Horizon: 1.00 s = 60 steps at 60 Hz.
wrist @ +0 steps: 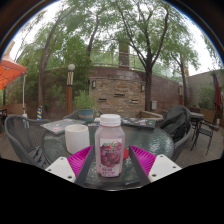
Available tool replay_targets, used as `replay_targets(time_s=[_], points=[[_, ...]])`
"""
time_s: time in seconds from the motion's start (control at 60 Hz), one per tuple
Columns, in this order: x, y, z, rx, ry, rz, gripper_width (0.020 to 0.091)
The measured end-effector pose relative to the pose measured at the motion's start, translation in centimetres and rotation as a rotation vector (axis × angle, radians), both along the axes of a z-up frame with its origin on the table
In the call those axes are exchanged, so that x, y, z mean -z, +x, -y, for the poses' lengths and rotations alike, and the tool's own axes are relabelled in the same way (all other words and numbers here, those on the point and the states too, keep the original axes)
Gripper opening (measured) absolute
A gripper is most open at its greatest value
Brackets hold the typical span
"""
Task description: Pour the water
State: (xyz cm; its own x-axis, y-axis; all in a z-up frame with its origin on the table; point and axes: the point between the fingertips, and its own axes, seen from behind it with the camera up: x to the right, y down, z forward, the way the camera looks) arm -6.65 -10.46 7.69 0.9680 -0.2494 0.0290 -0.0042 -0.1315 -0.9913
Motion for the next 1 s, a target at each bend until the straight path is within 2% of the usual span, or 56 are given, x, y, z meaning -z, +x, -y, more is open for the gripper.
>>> replay_targets(time_s=[0.1,0.133,0.15,0.167,0.183,0.35,0.367,0.483,0.6,0.7,0.8,0.9,0.983,1.0], points=[[-0.1,0.3,-2.6,-0.014,0.026,-0.022,0.0773],[0.2,0.3,-3.2,-0.018,0.028,-0.032,0.0714],[0.4,0.5,-3.7,-0.017,0.026,-0.038,0.0653],[0.8,0.7,-3.8,-0.012,0.020,-0.042,0.0562],[1.2,0.8,-4.0,-0.008,0.012,-0.046,0.0533],[0.5,0.5,-3.7,0.020,0.089,-0.015,0.0475],[0.5,0.3,-3.7,0.018,0.089,-0.008,0.0442],[0.2,1.0,-4.0,0.014,0.049,0.140,0.0410],[-3.3,2.1,-5.5,-0.014,0.002,0.407,0.0409],[-7.3,3.8,-8.6,-0.013,-0.072,0.825,0.0409],[-10.7,2.1,-12.0,-0.068,-0.151,1.321,0.0407],[-12.2,-1.2,-14.8,-0.103,-0.189,1.881,0.0407],[-12.1,-2.5,-15.9,-0.134,-0.225,2.107,0.0408],[-12.5,-2.4,-16.6,-0.171,-0.248,2.136,0.0408]])
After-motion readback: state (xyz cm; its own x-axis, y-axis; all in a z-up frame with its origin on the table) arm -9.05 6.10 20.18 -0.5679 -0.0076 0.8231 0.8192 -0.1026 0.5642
